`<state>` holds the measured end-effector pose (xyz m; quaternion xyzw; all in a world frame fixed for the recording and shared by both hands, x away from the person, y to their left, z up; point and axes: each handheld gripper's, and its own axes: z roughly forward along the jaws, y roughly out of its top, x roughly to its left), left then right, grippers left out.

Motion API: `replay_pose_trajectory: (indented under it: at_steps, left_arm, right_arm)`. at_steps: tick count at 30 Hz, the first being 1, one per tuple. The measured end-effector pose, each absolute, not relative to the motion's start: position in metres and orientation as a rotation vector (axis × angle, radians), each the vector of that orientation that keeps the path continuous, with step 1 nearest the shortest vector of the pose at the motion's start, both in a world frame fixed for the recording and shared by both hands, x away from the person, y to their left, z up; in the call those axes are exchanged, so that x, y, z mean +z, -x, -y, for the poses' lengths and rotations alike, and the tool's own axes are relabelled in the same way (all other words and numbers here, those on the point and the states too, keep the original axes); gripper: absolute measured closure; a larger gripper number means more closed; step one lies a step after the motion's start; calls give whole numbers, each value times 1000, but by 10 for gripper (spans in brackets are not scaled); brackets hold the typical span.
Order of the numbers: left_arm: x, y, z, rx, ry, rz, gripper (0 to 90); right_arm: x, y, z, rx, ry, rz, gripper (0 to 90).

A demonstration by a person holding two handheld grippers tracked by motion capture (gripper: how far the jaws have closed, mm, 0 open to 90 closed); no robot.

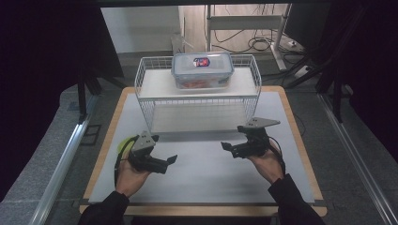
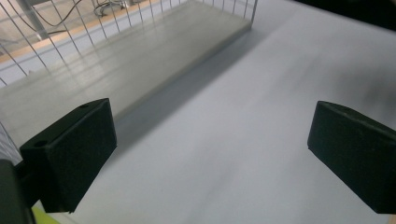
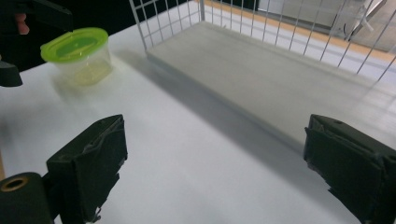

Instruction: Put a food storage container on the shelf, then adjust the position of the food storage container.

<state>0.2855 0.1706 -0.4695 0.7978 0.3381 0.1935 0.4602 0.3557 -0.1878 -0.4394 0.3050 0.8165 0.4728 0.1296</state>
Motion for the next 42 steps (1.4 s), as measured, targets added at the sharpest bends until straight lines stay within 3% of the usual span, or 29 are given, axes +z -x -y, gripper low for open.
replay_pose_trajectory:
  at_steps: [10, 22, 27, 42]
  left_arm:
    - [-493, -266, -156, 485, -1990, -787, 11]
    - [-501, -276, -159, 406, -2035, -870, 14]
    - [-496, -279, -166, 429, -2029, -910, 68]
    - [-479, -294, -214, 449, -1932, -1042, 598]
  right_arm:
    - [-471, -326, 198, 1314, -892, -2391, 60]
    - [-490, -327, 198, 1202, -882, -2439, 62]
    - [-492, -329, 201, 1204, -905, -2439, 64]
    - [-494, -331, 204, 1200, -923, -2439, 76]
